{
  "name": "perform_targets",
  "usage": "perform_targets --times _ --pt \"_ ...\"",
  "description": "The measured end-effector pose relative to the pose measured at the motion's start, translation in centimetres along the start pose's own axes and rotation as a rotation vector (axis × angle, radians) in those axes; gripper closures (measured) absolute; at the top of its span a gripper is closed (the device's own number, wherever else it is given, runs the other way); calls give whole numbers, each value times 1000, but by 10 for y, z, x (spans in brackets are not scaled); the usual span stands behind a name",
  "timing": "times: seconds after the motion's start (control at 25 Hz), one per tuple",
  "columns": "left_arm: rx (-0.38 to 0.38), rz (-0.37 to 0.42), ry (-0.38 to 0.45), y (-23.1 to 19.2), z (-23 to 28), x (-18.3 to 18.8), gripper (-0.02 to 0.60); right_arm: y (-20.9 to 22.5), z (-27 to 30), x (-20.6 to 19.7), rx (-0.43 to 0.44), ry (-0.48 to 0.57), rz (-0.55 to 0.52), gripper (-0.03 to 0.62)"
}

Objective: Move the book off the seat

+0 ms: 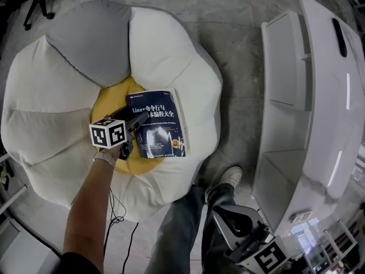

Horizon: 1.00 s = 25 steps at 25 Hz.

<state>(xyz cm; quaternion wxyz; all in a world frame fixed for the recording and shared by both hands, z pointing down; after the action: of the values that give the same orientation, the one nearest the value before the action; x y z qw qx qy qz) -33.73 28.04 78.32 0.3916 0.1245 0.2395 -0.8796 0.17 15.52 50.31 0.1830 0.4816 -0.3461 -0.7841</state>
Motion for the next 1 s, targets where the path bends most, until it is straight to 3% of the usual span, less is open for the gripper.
perform_targets --times 0.24,0.48,0.64,0.88,1.0 --pt "-112 -64 -43 -11 13 2 242 -1 -3 -2 -1 10 10 589" --pt "-171 -109 -81 -11 23 4 227 -2 -5 -4 -2 19 19 589" --pt "-193 -183 -68 -13 21 7 230 -3 -7 -5 -1 27 25 589" --pt "-235 -242 -7 -13 1 7 324 -4 -10 -7 3 46 40 589" --pt "-258 -223 0 -10 -12 6 357 -5 -11 -8 3 49 45 589"
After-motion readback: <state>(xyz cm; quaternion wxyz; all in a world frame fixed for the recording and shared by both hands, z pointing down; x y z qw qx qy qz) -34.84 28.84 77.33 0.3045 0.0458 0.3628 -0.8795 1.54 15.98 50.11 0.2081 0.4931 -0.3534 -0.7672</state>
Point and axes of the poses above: the fingertips, and each gripper's own axes: z forward along the fingers, y to its right, x out of its top, the point moved 8 cm from there along -z, backward along the fingers, and after that the axes turned 12 degrees about x, right-handed, at the moved point
